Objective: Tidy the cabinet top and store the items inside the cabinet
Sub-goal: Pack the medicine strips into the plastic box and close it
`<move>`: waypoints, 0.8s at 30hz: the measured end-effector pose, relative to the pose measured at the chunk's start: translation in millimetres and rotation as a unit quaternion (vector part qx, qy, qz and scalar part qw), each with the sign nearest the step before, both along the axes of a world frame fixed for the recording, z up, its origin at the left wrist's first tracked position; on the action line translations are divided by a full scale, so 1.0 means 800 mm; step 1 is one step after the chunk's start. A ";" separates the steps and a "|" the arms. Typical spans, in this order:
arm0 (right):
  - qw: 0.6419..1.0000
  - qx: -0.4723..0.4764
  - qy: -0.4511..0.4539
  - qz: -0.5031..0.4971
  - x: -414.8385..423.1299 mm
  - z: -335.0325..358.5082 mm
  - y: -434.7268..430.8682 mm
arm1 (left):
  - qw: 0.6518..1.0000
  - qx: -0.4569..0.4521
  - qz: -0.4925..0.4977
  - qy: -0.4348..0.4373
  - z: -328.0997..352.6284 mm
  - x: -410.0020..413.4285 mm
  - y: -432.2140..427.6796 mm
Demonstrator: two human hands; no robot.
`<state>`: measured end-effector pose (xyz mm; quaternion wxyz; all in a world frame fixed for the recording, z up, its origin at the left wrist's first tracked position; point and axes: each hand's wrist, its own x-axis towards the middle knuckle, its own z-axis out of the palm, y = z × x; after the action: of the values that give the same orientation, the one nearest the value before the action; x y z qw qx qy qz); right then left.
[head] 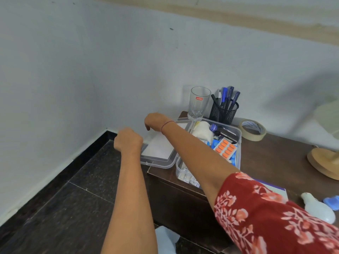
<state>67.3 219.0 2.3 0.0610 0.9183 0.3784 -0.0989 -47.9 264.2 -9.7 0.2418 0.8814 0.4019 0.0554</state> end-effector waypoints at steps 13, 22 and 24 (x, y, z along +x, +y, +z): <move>0.982 0.163 -0.088 0.035 0.004 0.111 -0.032 | 0.967 0.068 0.059 -0.237 0.098 -0.019 -0.019; 0.964 0.196 -0.178 0.031 0.001 0.161 -0.117 | 0.924 0.081 0.021 -0.373 0.145 -0.036 -0.077; 0.956 0.208 -0.205 0.017 -0.002 0.170 -0.137 | 0.917 0.086 -0.007 -0.390 0.154 -0.041 -0.096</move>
<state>65.5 109.3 137.9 -0.0535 0.9046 0.3858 0.1732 -81.1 187.1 113.3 0.3032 0.8101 0.2630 0.4273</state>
